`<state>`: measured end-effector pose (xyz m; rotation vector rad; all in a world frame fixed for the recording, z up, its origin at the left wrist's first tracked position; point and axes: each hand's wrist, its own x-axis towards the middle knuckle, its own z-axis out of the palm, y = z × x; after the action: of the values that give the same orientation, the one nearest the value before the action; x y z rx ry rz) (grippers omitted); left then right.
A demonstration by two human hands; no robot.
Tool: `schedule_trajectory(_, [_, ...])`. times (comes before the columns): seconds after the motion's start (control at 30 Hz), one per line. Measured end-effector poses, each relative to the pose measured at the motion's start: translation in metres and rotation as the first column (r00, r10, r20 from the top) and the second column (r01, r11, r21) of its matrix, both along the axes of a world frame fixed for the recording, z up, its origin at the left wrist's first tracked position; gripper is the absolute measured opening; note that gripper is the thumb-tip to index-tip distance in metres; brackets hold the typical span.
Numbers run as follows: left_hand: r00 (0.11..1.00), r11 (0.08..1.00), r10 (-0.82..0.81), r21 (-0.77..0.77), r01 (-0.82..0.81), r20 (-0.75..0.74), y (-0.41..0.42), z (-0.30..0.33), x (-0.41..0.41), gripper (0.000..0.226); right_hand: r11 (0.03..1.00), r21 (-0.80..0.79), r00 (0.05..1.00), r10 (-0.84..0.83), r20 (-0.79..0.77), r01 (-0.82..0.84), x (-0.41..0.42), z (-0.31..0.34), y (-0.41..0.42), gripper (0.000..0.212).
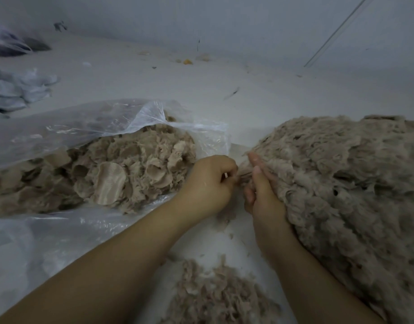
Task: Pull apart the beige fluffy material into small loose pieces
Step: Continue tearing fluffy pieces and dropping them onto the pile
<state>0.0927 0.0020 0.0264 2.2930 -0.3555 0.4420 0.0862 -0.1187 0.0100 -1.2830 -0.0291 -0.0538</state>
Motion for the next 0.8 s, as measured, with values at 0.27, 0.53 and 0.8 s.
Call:
schedule_trajectory(0.27, [0.983,0.954,-0.007,-0.295,-0.049,-0.184,0.009,0.004,-0.022,0.025,0.998,0.052,0.997,-0.024,-0.071,0.028,0.001,0.000,0.001,0.034])
schedule_trajectory(0.53, [0.955,0.682,-0.094,-0.717,-0.144,-0.282,0.017,0.001,-0.043,0.023,0.997,0.041,0.993,-0.060,-0.105,0.064,0.004,-0.003,0.001,0.028])
schedule_trajectory(0.8, [0.971,0.606,-0.094,-0.786,-0.120,-0.220,0.020,0.004,-0.047,0.014,0.992,-0.027,0.975,-0.125,-0.185,0.122,0.010,-0.005,0.000,0.032])
